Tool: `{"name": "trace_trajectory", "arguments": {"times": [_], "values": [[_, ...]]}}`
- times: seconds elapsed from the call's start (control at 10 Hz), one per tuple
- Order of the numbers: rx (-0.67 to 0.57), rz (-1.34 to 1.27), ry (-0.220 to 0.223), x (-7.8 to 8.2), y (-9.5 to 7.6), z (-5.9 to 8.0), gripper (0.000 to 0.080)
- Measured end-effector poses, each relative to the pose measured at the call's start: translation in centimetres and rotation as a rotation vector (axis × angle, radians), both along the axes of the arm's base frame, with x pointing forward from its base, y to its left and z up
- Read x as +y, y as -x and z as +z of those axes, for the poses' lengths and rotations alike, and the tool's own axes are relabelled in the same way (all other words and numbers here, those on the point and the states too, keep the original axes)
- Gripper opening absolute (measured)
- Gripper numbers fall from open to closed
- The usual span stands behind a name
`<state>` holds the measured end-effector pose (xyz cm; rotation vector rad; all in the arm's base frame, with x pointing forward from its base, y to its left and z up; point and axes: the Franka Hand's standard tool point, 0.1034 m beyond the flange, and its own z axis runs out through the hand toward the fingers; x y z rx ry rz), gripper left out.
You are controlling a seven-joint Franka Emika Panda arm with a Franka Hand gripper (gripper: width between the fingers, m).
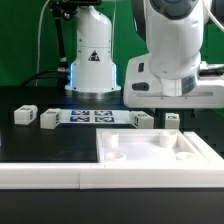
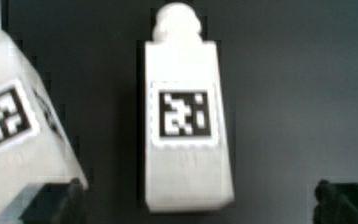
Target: Assemble one leg
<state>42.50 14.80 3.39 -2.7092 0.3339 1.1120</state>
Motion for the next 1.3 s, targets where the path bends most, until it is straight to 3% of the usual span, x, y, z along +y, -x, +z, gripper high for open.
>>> {"name": "trace_trajectory", "arguments": {"times": [0.3, 1.2, 1.3], "values": [[0.103, 0.015, -0.03, 0.2, 0.2, -1.0, 0.0649], [0.109, 0.024, -0.023, 1.0, 1.7, -2.8, 0.0649], [0.109, 0.024, -0.023, 1.0, 1.7, -2.8, 0.0528]]}}
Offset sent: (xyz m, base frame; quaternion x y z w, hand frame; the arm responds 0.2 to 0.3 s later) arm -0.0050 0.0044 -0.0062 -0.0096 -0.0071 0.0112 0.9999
